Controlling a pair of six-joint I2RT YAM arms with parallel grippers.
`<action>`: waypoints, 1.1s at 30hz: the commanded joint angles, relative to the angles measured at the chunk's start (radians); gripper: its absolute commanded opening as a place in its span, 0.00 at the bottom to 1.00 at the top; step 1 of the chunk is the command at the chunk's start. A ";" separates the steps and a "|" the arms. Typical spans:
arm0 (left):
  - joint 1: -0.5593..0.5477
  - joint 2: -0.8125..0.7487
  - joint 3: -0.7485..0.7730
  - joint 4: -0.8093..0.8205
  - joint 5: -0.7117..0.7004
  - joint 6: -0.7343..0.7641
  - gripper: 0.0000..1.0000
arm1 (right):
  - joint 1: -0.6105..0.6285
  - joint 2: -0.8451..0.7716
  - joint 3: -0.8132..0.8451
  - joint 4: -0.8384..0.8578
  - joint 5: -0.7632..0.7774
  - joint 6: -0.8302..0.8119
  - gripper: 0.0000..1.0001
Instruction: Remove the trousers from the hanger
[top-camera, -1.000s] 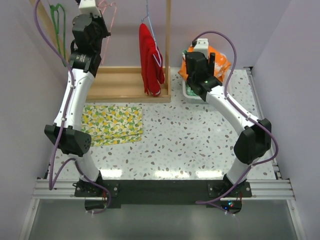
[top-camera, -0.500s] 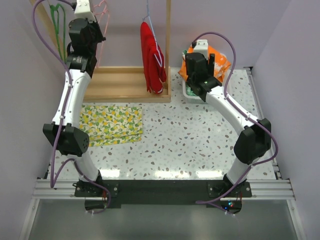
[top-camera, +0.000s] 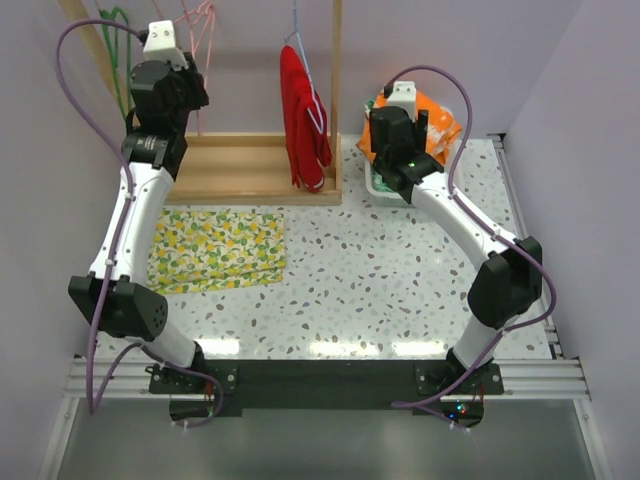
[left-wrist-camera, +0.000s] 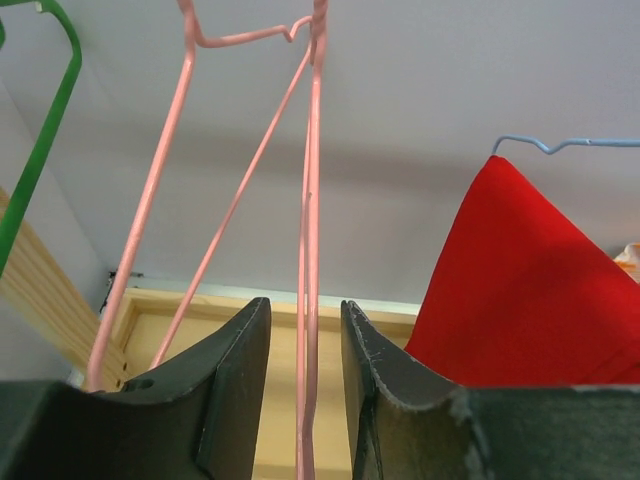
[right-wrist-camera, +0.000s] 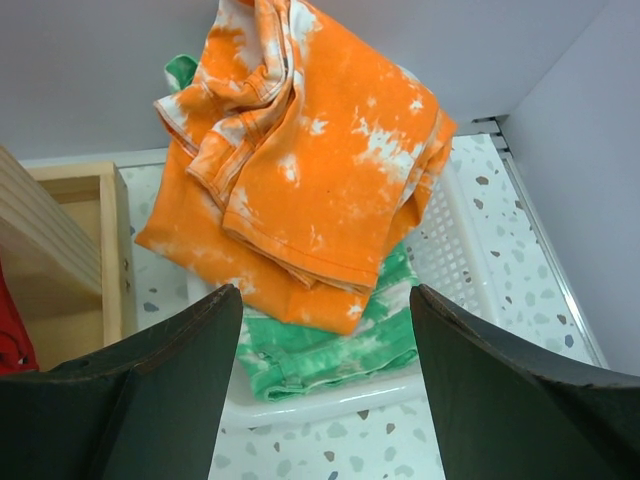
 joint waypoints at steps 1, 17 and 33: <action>-0.004 -0.140 -0.035 0.013 0.015 -0.017 0.39 | -0.001 -0.038 0.002 -0.020 -0.030 0.056 0.71; -0.125 -0.291 0.013 -0.029 0.047 0.001 0.40 | 0.009 -0.095 -0.025 -0.047 -0.048 0.076 0.71; -0.196 0.070 0.340 -0.004 0.409 -0.179 0.41 | 0.011 -0.130 -0.038 -0.073 -0.036 0.093 0.72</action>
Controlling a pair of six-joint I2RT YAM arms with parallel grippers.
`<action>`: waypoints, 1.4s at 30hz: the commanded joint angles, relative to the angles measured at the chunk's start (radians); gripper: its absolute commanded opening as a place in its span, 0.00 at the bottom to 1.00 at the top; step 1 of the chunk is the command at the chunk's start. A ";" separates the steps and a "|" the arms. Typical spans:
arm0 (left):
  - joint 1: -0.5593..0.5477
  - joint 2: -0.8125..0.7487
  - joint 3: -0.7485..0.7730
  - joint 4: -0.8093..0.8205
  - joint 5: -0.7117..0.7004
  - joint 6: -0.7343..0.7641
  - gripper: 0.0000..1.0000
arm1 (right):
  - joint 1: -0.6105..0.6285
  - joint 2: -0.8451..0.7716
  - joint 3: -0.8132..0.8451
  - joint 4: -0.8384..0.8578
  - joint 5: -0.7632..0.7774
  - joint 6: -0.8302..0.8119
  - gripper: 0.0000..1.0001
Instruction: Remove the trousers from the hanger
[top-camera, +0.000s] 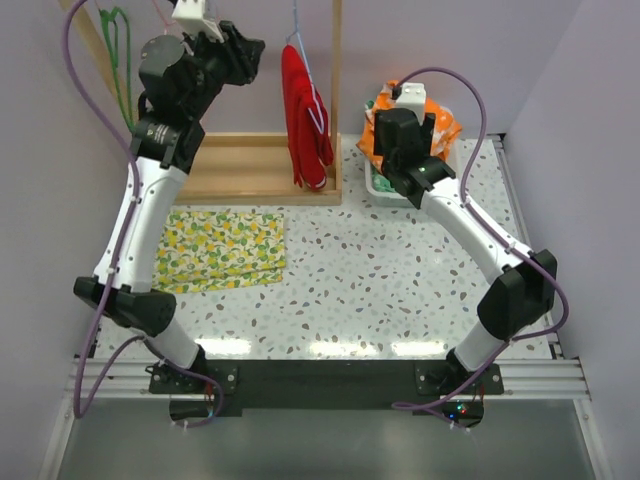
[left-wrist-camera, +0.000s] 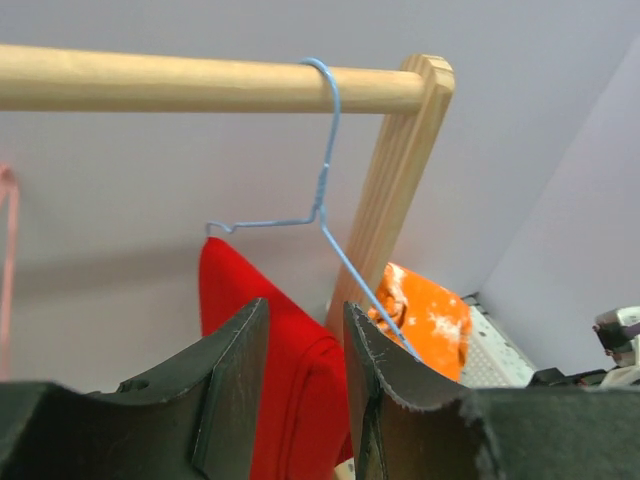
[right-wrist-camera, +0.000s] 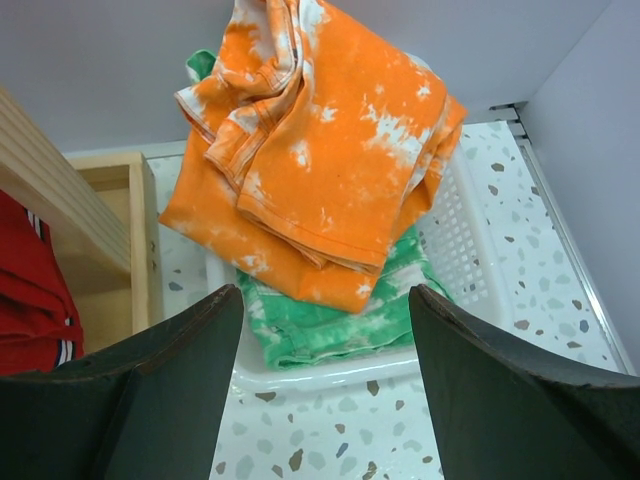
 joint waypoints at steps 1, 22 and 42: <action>-0.006 0.100 0.086 0.060 0.213 -0.127 0.41 | 0.006 -0.043 -0.006 -0.004 0.016 0.021 0.72; -0.039 0.369 0.224 0.204 0.244 -0.234 0.42 | 0.004 -0.050 -0.063 0.005 0.048 -0.017 0.72; -0.078 0.456 0.273 0.162 0.133 -0.175 0.53 | 0.006 -0.037 -0.043 0.013 -0.072 0.016 0.71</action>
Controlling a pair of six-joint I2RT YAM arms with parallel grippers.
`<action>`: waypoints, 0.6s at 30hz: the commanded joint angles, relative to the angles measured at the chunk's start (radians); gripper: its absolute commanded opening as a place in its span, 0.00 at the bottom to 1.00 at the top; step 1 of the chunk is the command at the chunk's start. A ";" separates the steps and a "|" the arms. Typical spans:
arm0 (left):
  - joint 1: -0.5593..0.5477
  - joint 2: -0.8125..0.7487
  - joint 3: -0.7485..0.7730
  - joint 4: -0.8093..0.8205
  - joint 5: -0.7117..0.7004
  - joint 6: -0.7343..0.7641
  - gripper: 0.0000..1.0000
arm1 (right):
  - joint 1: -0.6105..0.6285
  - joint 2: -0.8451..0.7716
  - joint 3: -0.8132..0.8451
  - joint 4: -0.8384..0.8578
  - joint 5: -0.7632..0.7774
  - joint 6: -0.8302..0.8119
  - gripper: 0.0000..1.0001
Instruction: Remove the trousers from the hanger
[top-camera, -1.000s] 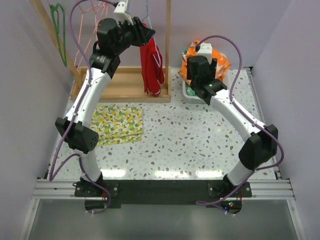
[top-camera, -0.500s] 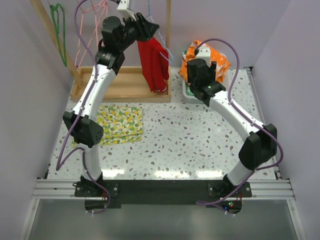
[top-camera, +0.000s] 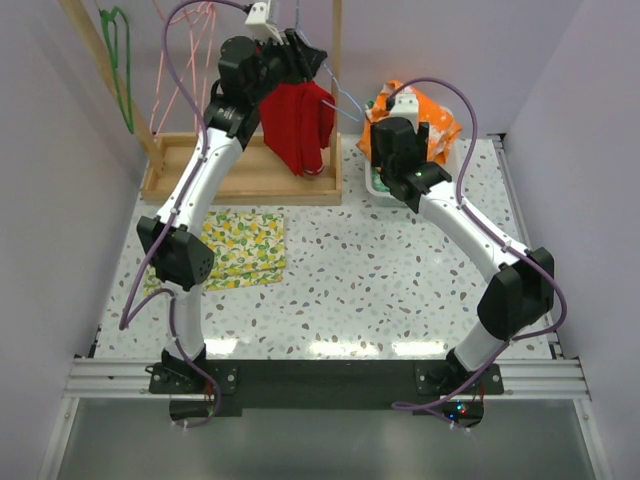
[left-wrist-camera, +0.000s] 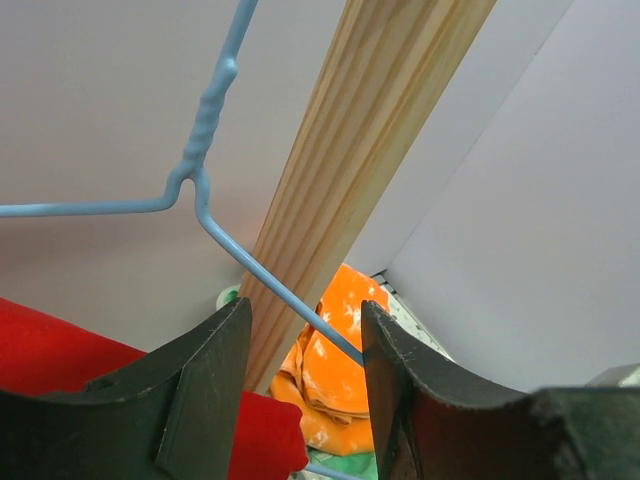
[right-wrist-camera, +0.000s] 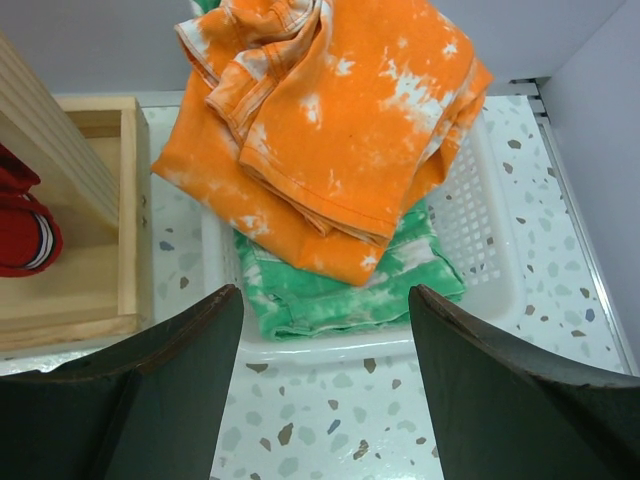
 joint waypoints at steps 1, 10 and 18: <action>-0.011 0.013 0.046 -0.011 -0.040 0.051 0.53 | 0.007 -0.038 0.017 0.024 -0.030 0.028 0.71; -0.028 0.044 0.056 -0.005 -0.048 0.103 0.78 | 0.007 -0.061 0.004 0.007 -0.021 0.045 0.70; -0.035 0.010 0.035 -0.022 -0.121 0.130 0.08 | 0.006 -0.069 -0.008 0.002 -0.018 0.045 0.70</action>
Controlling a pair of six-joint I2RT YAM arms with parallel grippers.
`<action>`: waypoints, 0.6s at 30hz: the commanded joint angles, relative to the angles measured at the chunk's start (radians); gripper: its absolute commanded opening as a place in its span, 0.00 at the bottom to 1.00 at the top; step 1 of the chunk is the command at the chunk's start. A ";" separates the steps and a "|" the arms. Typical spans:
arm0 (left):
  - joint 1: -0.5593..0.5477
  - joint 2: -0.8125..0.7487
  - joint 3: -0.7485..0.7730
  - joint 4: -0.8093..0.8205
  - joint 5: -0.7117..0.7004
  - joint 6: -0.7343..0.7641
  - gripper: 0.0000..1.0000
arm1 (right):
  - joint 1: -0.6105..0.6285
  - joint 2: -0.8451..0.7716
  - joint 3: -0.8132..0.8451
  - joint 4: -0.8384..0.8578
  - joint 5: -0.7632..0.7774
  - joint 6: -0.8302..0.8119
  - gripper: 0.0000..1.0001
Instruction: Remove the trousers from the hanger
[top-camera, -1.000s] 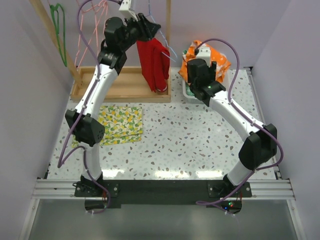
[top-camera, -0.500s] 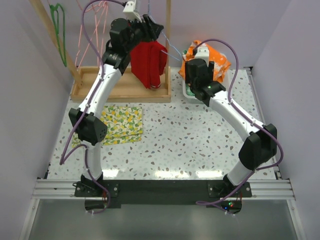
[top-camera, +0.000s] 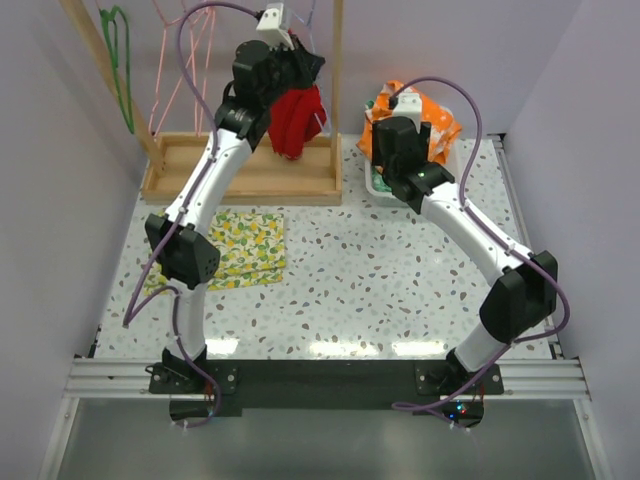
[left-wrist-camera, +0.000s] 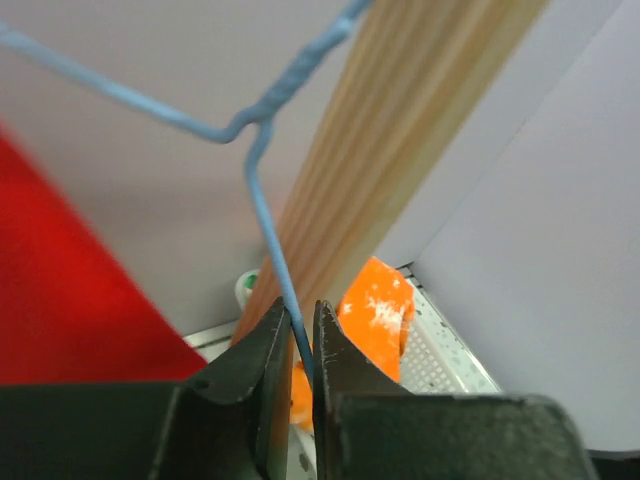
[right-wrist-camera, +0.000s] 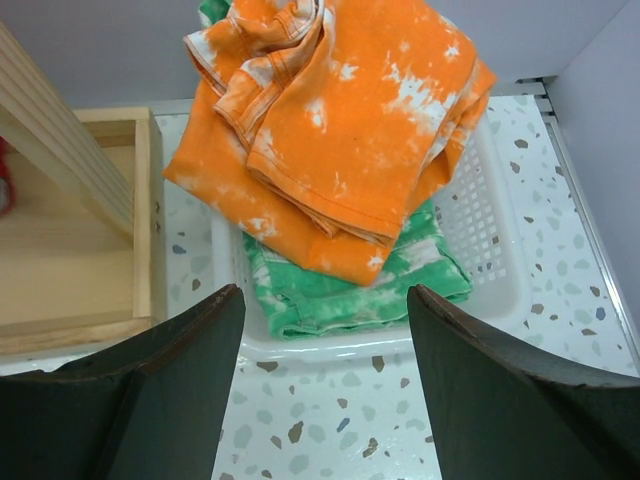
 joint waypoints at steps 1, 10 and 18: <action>0.005 -0.029 -0.002 0.003 -0.061 0.098 0.06 | 0.005 -0.056 -0.010 0.012 0.000 0.017 0.70; 0.002 -0.113 -0.052 -0.101 -0.156 0.187 0.00 | 0.005 -0.050 -0.026 0.030 -0.003 0.019 0.69; -0.017 -0.219 -0.066 -0.172 -0.278 0.263 0.00 | 0.007 -0.042 -0.040 0.030 -0.033 0.054 0.69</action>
